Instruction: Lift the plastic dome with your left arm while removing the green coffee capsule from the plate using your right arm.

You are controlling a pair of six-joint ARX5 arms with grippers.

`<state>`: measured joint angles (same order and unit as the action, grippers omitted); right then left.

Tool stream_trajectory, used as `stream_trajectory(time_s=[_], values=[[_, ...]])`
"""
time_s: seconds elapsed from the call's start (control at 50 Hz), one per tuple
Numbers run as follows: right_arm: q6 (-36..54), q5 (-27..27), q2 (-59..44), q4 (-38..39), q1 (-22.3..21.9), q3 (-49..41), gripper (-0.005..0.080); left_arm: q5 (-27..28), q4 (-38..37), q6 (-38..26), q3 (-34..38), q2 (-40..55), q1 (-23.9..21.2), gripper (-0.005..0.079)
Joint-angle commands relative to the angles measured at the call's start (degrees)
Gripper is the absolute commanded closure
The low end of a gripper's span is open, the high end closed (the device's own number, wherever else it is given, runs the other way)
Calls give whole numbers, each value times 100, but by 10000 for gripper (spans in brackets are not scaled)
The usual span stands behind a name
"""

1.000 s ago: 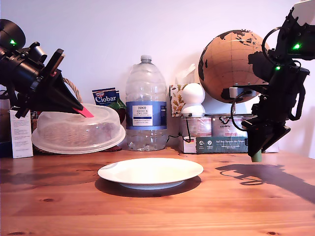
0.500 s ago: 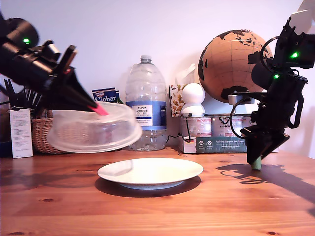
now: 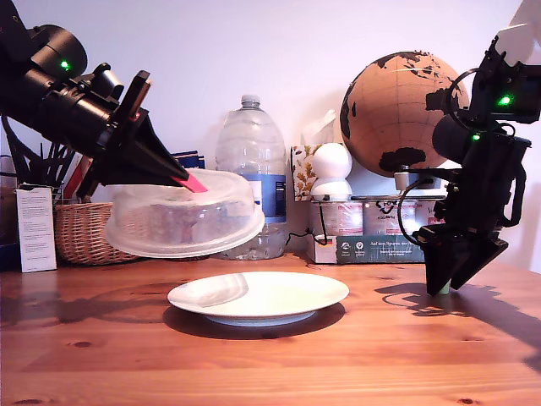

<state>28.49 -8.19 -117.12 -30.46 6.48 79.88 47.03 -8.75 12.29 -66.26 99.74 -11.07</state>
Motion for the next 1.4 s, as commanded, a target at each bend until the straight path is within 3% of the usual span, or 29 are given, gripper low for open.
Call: stream_trajectory(time_s=[0.0,0.3,0.78,1.1,1.38], values=[[-13,39,20,-107,92,50,287,26,122,20,20,-44,-118,766],[-11,122,398,-393,101,267,287,-251,240,37,20,-31,-411,766],[-15,225,883,-780,149,640,287,-243,520,245,20,476,-601,766],[-177,-162,1069,-1196,752,1202,288,-201,848,581,20,791,-776,766],[-168,-323,1069,-999,1349,1261,289,-94,927,809,20,1062,-848,766]])
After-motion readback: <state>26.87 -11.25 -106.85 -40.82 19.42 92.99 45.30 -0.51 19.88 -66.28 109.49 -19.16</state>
